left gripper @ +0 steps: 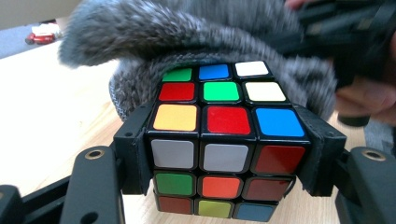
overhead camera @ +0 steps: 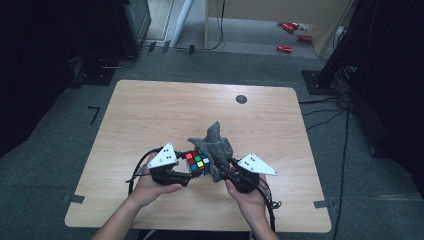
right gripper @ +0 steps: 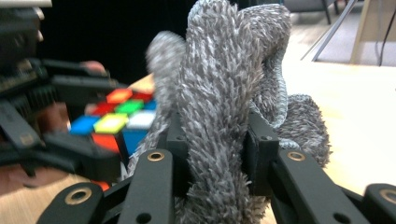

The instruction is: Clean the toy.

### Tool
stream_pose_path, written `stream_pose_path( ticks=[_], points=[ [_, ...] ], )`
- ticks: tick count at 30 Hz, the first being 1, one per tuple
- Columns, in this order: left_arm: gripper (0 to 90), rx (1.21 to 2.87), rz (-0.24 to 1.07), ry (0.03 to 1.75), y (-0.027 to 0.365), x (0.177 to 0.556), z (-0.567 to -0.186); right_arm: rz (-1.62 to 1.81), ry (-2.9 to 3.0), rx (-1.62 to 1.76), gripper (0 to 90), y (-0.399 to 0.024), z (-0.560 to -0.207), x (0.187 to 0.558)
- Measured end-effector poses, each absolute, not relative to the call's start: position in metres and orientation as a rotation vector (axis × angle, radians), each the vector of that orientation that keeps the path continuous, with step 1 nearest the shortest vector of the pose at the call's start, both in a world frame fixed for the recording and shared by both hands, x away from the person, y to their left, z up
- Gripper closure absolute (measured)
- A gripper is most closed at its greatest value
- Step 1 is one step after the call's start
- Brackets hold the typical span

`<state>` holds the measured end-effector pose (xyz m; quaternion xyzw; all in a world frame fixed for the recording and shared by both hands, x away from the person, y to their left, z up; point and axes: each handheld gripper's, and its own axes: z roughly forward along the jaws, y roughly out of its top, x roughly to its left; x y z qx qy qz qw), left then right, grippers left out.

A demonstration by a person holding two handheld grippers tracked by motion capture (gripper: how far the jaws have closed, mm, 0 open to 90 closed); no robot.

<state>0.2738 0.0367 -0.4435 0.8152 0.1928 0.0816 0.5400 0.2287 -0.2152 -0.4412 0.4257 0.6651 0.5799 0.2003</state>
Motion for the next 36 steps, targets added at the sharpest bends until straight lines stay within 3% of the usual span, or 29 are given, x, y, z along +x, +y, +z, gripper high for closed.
stream_pose_path(
  ticks=[12,21,29,36],
  points=[
    [34.9,1.896,0.189,0.455,0.041,0.273,-0.437,1.587,1.918,1.23,69.3,-0.211,-0.457,0.233],
    [34.9,1.924,0.181,0.455,0.034,0.271,-0.443,1.627,1.877,1.229,69.3,-0.217,-0.444,0.23],
    [34.9,1.878,0.189,0.462,0.038,0.27,-0.43,1.615,1.908,1.24,69.2,-0.216,-0.454,0.232],
    [34.9,1.891,0.123,0.47,0.039,0.276,-0.439,1.626,1.899,1.222,69.2,-0.216,-0.446,0.227]
  ],
)
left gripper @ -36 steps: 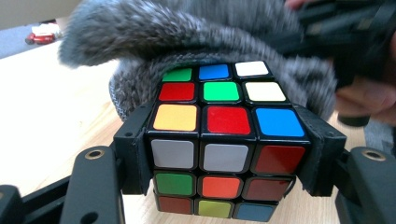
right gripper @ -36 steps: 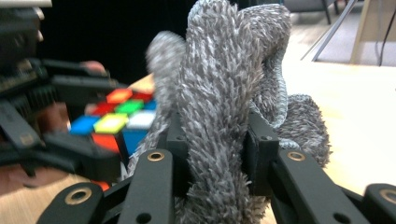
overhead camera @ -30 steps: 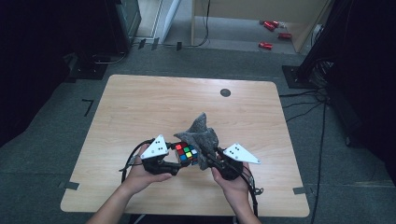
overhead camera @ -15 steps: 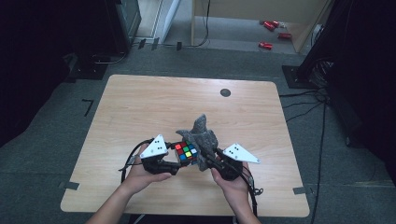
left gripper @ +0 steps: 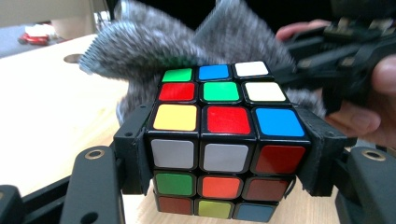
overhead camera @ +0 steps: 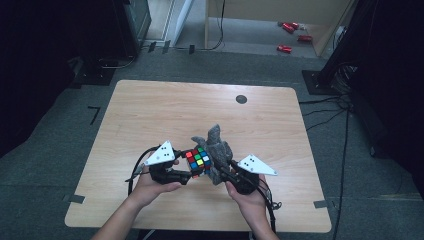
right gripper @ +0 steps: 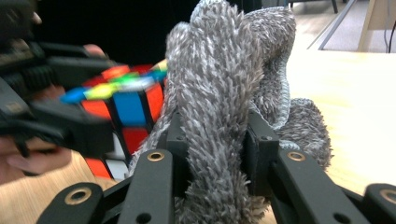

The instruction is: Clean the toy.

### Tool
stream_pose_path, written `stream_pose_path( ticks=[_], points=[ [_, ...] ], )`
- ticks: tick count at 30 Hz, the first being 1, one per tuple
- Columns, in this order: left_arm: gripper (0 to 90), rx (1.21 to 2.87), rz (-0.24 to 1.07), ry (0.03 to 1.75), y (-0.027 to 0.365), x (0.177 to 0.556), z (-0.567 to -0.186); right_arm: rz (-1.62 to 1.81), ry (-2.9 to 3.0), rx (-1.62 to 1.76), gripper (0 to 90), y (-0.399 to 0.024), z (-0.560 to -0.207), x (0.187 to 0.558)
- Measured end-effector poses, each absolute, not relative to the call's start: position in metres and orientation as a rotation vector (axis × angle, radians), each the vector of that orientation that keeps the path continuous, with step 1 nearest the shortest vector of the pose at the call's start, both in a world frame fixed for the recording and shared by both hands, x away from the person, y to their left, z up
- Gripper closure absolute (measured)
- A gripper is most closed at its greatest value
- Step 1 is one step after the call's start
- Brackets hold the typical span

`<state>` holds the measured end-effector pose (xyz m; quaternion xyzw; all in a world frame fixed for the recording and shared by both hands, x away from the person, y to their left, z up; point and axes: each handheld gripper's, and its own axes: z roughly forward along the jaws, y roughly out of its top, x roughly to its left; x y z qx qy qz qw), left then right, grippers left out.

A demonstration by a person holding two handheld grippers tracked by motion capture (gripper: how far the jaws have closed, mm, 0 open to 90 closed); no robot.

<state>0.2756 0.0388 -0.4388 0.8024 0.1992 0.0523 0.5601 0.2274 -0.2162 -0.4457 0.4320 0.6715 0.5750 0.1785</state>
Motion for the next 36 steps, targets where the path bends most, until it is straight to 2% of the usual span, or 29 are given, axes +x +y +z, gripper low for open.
stream_pose_path(
  ticks=[13,19,29,36],
  points=[
    [34.9,1.853,0.109,0.486,0.044,0.277,-0.434,1.647,1.939,1.256,68.8,-0.216,-0.455,0.231],
    [34.9,1.878,0.084,0.46,0.043,0.277,-0.436,1.647,1.93,1.234,68.6,-0.217,-0.448,0.229],
    [34.9,1.894,0.113,0.476,0.041,0.277,-0.436,1.649,1.916,1.246,69.1,-0.216,-0.453,0.231],
    [34.9,1.872,0.105,0.489,0.045,0.279,-0.436,1.678,1.895,1.201,68.7,-0.218,-0.441,0.227]
  ],
)
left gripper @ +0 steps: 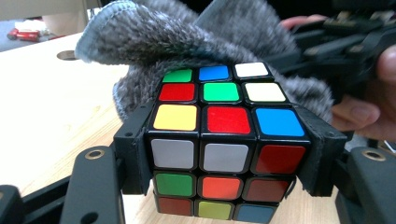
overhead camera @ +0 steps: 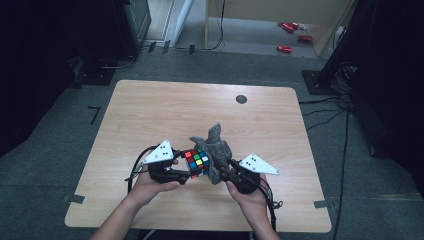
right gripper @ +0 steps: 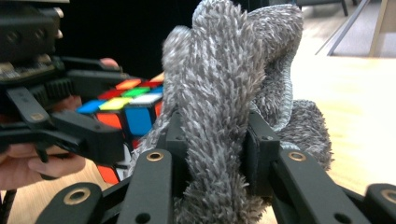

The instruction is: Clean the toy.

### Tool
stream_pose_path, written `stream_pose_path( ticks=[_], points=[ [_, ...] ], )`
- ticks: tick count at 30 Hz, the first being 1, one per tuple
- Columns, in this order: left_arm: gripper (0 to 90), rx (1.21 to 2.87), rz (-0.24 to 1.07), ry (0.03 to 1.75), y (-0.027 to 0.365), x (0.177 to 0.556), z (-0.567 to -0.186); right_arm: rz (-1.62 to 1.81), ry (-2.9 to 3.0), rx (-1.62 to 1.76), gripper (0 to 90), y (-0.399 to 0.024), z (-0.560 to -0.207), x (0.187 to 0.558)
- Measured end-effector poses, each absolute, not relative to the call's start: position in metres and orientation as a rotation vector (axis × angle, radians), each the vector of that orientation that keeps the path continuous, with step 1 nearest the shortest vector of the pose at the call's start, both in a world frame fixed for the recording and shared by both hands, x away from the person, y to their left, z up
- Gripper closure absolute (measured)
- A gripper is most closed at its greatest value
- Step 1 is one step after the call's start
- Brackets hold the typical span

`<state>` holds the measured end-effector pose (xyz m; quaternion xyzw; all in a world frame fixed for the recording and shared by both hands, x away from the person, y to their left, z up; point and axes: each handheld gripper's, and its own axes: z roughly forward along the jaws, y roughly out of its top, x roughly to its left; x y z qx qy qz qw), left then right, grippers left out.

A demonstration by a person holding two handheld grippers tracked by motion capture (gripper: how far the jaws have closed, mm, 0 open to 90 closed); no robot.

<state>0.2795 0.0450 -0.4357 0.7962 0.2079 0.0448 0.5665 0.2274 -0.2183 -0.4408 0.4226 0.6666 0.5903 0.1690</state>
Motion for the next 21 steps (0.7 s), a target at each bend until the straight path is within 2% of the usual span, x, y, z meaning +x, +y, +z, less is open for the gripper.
stream_pose_path(
  ticks=[4,9,17,21],
  points=[
    [34.9,1.877,0.123,0.495,0.048,0.281,-0.435,1.649,1.893,1.213,67.8,-0.223,-0.446,0.232],
    [34.9,1.86,0.141,0.517,0.055,0.284,-0.433,1.506,1.95,1.282,67.5,-0.228,-0.474,0.246],
    [34.9,1.849,0.137,0.525,0.057,0.286,-0.433,1.416,1.979,1.315,66.9,-0.232,-0.497,0.259],
    [34.9,1.853,0.134,0.523,0.056,0.286,-0.433,1.411,2.019,1.282,60.8,-0.227,-0.502,0.261]
  ],
)
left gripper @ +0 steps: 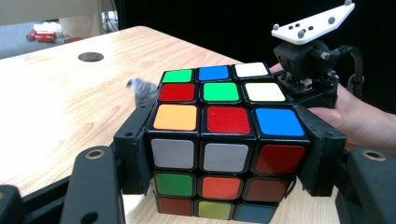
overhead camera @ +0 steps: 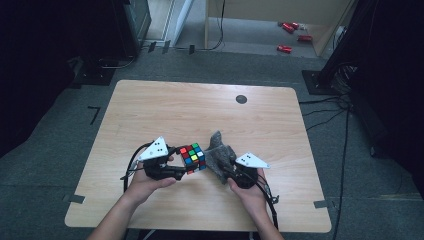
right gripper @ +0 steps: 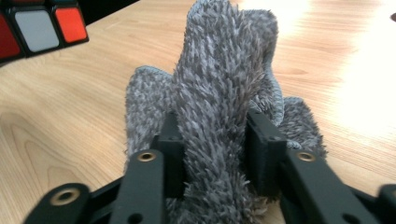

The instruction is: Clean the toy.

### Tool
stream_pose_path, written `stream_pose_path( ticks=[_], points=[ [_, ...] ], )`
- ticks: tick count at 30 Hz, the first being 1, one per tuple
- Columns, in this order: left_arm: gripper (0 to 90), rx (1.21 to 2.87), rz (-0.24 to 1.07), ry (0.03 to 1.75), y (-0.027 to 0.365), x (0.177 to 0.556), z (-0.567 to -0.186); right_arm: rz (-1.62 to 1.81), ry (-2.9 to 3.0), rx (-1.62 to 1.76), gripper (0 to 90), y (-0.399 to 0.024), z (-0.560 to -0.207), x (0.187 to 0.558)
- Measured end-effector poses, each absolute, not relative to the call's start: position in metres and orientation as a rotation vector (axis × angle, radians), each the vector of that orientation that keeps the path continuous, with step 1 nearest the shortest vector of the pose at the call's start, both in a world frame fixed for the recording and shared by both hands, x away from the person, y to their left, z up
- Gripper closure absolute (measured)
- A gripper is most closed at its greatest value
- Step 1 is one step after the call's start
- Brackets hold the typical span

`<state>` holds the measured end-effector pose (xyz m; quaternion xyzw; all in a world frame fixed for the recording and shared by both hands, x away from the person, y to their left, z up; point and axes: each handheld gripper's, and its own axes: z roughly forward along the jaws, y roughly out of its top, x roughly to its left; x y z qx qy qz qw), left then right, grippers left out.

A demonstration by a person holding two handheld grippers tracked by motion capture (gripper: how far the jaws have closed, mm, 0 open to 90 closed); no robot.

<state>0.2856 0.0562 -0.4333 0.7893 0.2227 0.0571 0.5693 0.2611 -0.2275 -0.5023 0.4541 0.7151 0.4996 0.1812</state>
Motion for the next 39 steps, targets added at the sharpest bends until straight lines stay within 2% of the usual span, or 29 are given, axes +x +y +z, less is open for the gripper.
stream_pose_path(
  ticks=[6,10,15,19,29,39],
  points=[
    [34.9,1.854,0.133,0.526,0.058,0.287,-0.434,1.412,2.028,1.232,40.8,-0.228,-0.503,0.261],
    [34.9,1.851,0.131,0.53,0.058,0.287,-0.434,1.426,2.001,1.158,31.1,-0.229,-0.497,0.26],
    [34.9,1.844,0.091,0.529,0.059,0.289,-0.434,1.455,1.988,0.994,30.7,-0.23,-0.489,0.254],
    [34.9,1.82,-0.009,0.522,0.061,0.293,-0.432,1.507,2.012,0.771,34.0,-0.227,-0.485,0.248],
    [35.0,1.89,-0.187,0.485,0.057,0.302,-0.429,1.515,1.984,0.475,28.8,-0.213,-0.489,0.236],
    [34.9,1.946,-0.265,0.502,0.054,0.307,-0.435,1.46,1.975,0.264,24.5,-0.205,-0.489,0.232]
  ],
)
